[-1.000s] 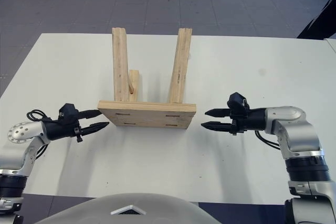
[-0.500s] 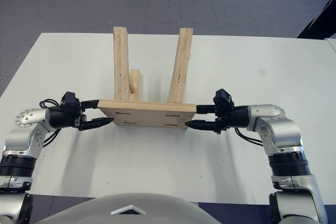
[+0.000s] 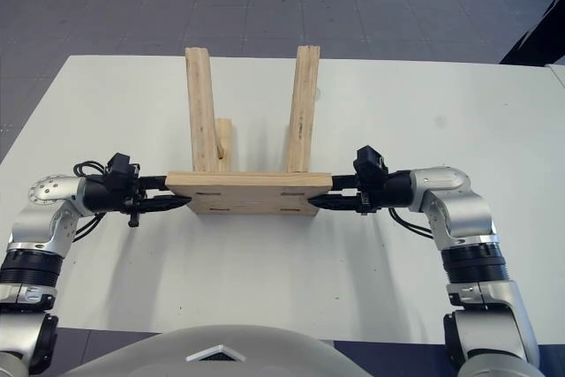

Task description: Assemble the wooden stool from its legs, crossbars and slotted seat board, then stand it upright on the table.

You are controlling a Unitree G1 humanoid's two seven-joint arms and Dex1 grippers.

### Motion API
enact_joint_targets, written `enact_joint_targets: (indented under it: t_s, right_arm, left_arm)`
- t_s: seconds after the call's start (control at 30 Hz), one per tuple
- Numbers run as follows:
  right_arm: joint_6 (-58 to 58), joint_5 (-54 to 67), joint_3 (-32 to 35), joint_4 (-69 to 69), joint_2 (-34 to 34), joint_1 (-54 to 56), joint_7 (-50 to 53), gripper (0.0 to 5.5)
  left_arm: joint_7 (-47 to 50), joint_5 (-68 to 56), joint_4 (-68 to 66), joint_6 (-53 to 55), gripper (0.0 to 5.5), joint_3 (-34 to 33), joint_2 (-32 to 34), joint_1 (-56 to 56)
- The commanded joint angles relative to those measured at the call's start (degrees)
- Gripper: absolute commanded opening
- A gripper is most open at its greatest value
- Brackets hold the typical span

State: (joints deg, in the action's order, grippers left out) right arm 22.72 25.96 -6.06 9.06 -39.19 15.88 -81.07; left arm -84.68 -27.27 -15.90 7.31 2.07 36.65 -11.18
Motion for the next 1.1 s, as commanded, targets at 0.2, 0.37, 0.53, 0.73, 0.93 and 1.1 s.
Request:
enact_joint_targets:
  t_s: [0.2,0.37,0.53,0.73,0.93,1.1]
  right_arm:
    - [18.4,12.69,8.96,-14.32,-3.46,1.84,5.27,1.76]
    - [38.31,25.05,14.74,-17.75,-4.93,7.76,12.75,1.7]
    - [55.28,35.24,21.55,-11.98,-2.76,21.69,23.4,1.7]
    - [69.12,52.37,26.46,-7.38,-6.38,31.24,29.46,1.67]
    - [69.43,73.36,18.88,-3.43,-16.64,28.98,36.2,1.29]
    - [64.11,86.81,9.35,-0.74,-23.93,24.32,44.03,1.29]
  left_arm:
    - [6.2,-10.47,17.98,14.68,1.53,-6.07,1.81,0.52]
    - [16.73,-22.82,25.79,33.15,1.49,-12.49,3.52,-2.61]
    - [30.58,-37.71,24.84,48.7,1.49,-19.53,3.91,-14.41]
    - [44.68,-55.03,29.3,54.57,1.49,-27.67,5.74,-16.88]
    - [62.23,-80.14,36.58,55.0,1.49,-30.46,11.16,-0.59]
    - [67.73,-85.72,38.71,51.74,1.49,-30.88,12.6,10.52]
